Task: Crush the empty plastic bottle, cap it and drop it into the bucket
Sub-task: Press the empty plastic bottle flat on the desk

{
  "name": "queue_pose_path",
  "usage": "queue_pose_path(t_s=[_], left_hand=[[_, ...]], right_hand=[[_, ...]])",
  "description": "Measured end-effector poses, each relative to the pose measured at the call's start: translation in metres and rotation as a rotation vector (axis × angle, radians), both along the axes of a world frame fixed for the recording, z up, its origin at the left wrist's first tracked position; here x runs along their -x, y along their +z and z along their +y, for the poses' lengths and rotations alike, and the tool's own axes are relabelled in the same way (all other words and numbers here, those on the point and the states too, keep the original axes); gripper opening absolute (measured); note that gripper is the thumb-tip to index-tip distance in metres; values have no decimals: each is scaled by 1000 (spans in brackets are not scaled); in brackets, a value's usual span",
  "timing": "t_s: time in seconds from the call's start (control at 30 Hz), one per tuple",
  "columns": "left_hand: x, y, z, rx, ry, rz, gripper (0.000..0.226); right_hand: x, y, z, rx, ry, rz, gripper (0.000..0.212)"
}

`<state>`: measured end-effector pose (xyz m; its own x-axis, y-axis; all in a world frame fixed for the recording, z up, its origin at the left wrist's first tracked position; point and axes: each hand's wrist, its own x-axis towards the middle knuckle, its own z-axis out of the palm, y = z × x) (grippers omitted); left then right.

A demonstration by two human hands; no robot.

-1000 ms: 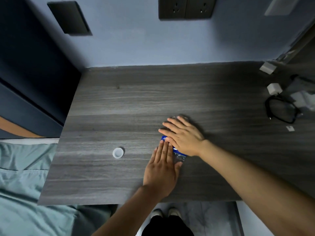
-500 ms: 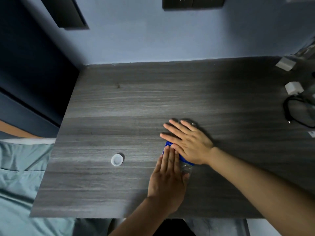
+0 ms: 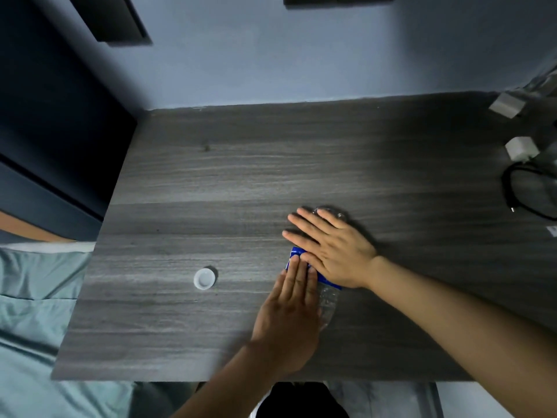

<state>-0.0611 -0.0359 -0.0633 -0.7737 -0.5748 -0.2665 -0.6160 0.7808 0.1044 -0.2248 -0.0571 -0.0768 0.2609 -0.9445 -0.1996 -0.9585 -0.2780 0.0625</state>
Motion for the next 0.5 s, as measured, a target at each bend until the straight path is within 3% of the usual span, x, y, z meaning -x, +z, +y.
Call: queue_pose_path(t_s=[0.33,0.5], left_hand=[[-2,4,-1,76,-62,-79,61],[-6,-4,-6,-66,-101,-89,62]], right_hand=[[-5,4,3,8,-62,51,59],[-8,14,4,18,-93,85,54]])
